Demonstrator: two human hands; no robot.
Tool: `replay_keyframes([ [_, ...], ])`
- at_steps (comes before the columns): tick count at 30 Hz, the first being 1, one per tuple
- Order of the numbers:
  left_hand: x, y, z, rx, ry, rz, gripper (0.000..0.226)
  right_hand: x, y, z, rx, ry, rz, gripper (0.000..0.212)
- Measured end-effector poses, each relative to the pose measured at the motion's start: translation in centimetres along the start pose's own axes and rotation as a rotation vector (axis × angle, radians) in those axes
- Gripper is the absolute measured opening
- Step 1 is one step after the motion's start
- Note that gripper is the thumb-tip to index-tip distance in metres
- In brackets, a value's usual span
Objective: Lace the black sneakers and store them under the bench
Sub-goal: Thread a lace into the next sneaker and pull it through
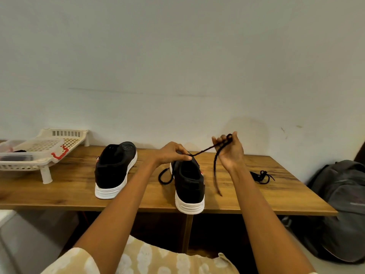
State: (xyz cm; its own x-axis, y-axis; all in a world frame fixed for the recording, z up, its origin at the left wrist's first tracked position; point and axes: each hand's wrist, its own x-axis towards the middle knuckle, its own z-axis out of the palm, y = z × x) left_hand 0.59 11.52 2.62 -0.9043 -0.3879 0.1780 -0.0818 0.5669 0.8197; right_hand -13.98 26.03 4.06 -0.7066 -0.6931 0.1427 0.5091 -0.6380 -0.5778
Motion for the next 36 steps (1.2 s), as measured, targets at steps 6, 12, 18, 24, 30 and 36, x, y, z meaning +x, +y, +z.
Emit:
replay_keyframes([
  [6, 0.1, 0.3, 0.7, -0.037, 0.123, -0.051, 0.019, -0.3, 2.0, 0.1, -1.228, -0.309, -0.086, 0.028],
  [12, 0.2, -0.1, 0.6, -0.085, 0.113, -0.142, 0.023, -0.2, 1.9, -0.2, -1.570, -0.499, -0.109, 0.020],
  [18, 0.1, -0.2, 0.5, -0.123, 0.083, -0.123, 0.035, -0.3, 2.3, 0.2, -1.633, -0.464, -0.167, 0.010],
  [24, -0.2, -0.2, 0.1, -0.057, 0.048, -0.088, 0.016, -0.2, 2.9, 0.1, -1.662, -0.395, -0.236, 0.007],
  [30, -0.2, 0.0, 0.5, 0.046, 0.125, 0.011, 0.009, 0.1, 2.7, -0.2, -1.309, -0.186, -0.251, 0.016],
  [36, 0.4, -0.3, 2.0, 0.120, 0.260, 0.079, 0.016, 0.6, 3.7, -0.7, -1.390, -0.310, 0.070, 0.029],
])
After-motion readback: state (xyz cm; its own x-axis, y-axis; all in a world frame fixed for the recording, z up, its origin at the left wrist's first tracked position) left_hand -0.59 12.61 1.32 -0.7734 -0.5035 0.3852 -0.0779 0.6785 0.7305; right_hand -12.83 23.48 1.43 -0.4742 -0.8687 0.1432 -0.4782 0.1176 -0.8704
